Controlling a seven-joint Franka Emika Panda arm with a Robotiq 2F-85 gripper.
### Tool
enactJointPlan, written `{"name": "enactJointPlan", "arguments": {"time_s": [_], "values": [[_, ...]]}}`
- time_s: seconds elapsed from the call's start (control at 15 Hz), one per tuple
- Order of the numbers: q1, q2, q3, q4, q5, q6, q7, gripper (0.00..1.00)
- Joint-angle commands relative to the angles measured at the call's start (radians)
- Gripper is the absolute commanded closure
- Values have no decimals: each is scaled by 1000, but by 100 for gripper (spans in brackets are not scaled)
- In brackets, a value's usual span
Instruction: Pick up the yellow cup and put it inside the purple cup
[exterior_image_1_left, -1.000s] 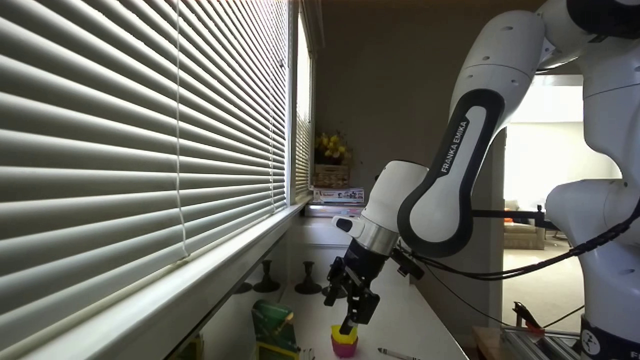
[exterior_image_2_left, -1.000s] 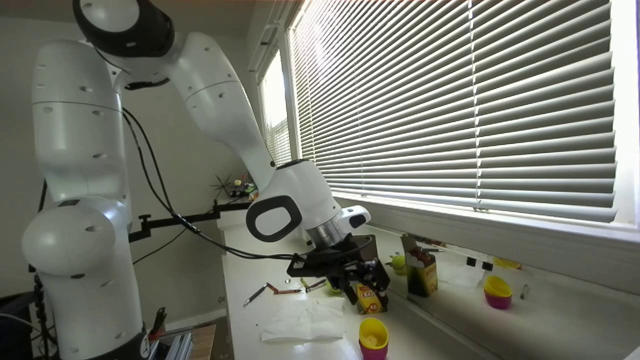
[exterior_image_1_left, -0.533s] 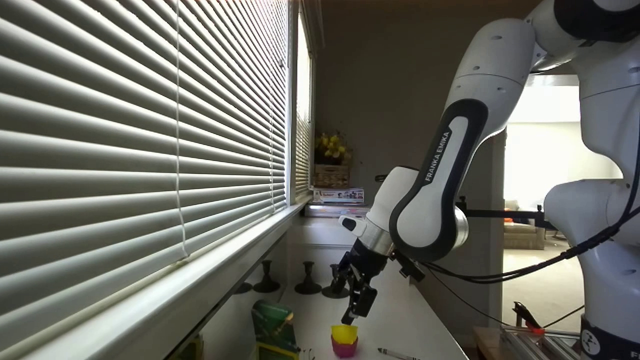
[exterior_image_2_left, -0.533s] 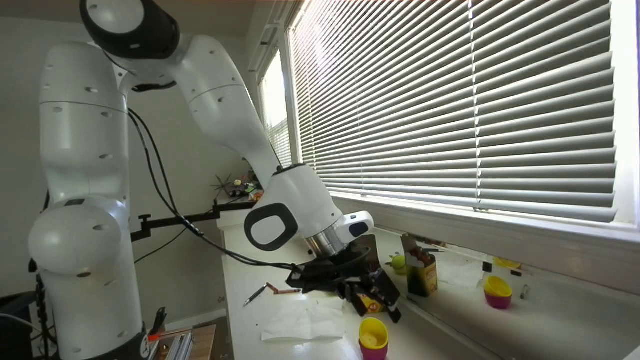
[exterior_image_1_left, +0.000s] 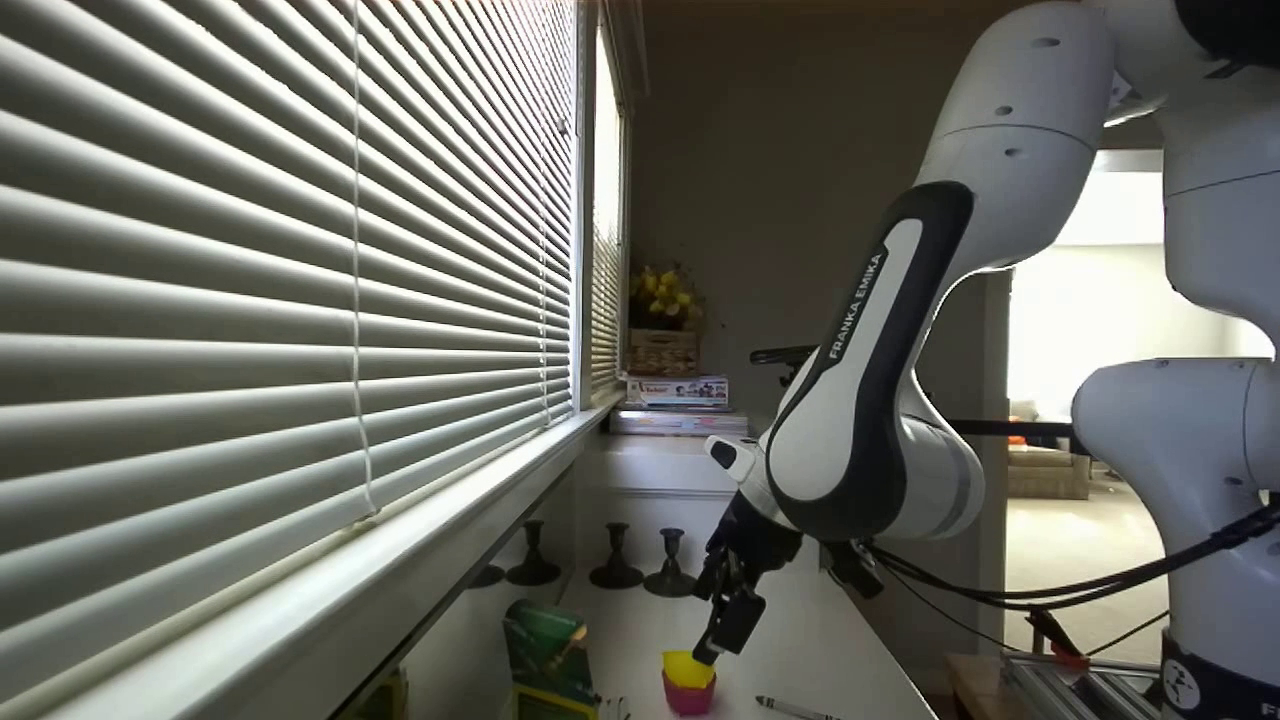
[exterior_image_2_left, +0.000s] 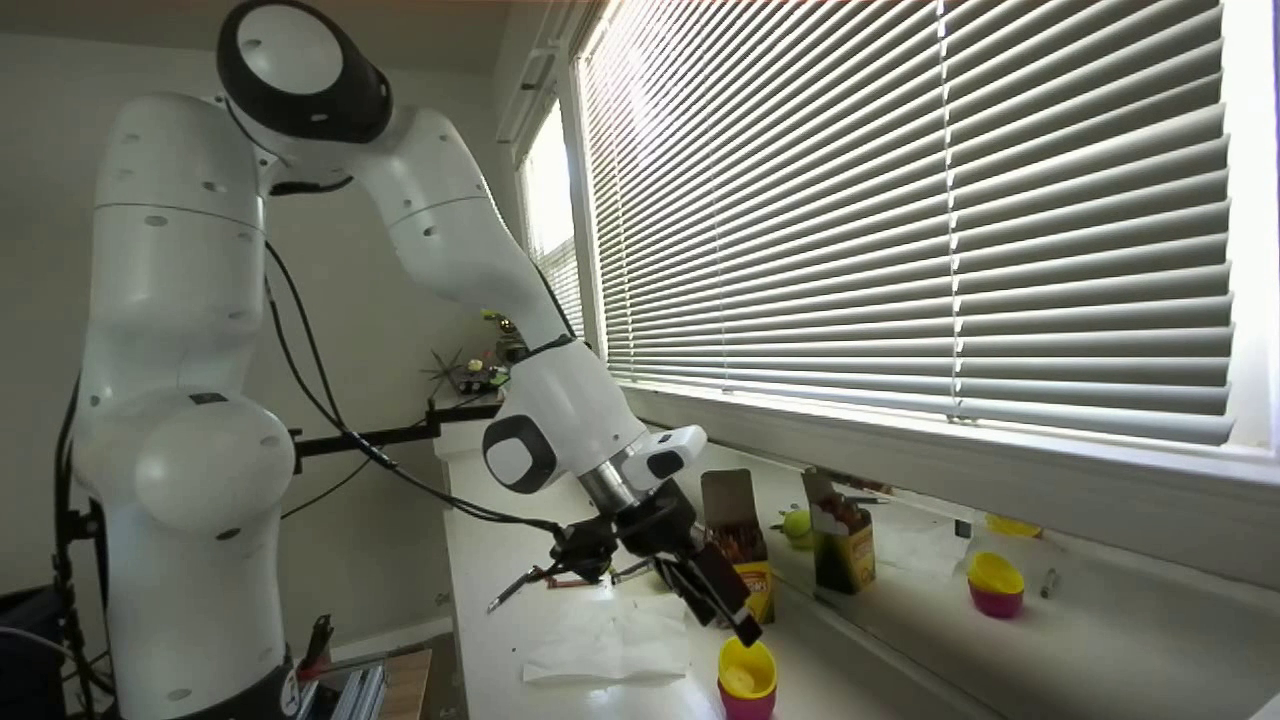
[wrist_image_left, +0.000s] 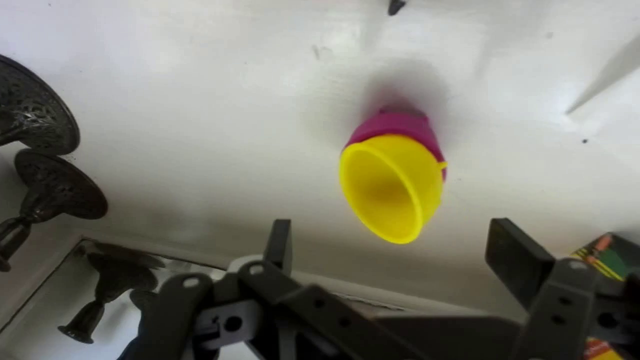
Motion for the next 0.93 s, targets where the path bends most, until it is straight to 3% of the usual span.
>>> {"name": "enactJointPlan", "arguments": {"time_s": [0.0,0.33,0.4,0.87], "values": [[89,-76,-14,-9,195,-34,-148,0],[138,-127,-4,-2,364,-58,-302,0],[125,-62,0,-1,291,-32,-210,0],[132,-94,1,-1,314,-41,-247,0]]}}
